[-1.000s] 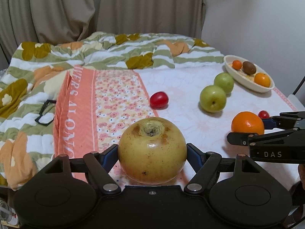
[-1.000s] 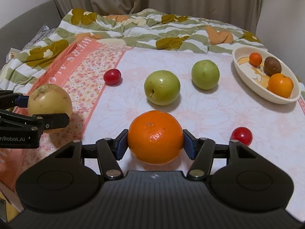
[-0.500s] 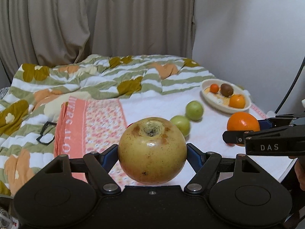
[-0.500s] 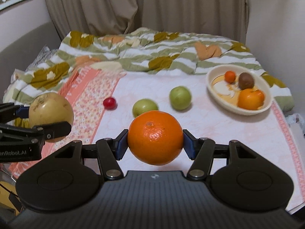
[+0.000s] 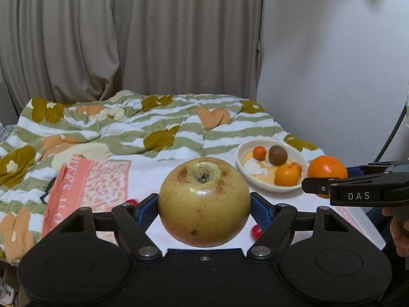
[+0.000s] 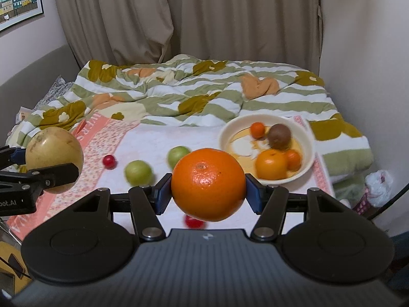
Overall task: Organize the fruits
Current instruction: 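Carry the apple and orange to the white bowl and release the apple from the left tool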
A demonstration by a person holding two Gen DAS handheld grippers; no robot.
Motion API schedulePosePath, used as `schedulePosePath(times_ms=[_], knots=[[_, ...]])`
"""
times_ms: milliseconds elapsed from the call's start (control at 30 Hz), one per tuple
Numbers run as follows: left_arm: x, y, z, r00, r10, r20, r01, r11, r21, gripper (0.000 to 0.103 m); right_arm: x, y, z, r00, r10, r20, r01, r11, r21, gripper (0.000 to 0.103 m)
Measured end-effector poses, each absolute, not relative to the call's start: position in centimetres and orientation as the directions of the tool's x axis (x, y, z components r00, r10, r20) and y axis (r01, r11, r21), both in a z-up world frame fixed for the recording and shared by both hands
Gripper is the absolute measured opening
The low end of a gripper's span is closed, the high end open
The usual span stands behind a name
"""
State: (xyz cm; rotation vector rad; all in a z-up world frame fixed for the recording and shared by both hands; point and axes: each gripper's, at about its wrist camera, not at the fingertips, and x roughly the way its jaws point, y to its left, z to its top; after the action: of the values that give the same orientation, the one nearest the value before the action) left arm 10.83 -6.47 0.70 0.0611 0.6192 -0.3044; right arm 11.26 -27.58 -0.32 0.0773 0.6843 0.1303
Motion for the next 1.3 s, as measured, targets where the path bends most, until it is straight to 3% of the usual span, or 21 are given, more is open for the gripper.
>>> schedulePosePath(times_ms=[367, 700, 1300], knots=[[13.7, -14.6, 0.5, 0.78, -0.242, -0.577, 0.247, 0.966, -0.073, 0.079, 14.9, -36.7, -0.4, 0.763, 0.169, -0.624, -0.151, 0.985, 0.083, 0.074], [19.1, -18.9, -0.9, 0.748, -0.264, -0.609, 0.276, 0.958, -0.076, 0.079, 19.4, -41.6, -1.5, 0.758, 0.128, -0.64, -0.099, 0.992, 0.081, 0.074], [30.6, -23.6, -8.5, 0.565, -0.317, -0.761, 0.412, 0.908, -0.073, 0.079, 25.6, -44.4, -5.5, 0.698, 0.03, -0.715, 0.072, 0.991, 0.112, 0.074]])
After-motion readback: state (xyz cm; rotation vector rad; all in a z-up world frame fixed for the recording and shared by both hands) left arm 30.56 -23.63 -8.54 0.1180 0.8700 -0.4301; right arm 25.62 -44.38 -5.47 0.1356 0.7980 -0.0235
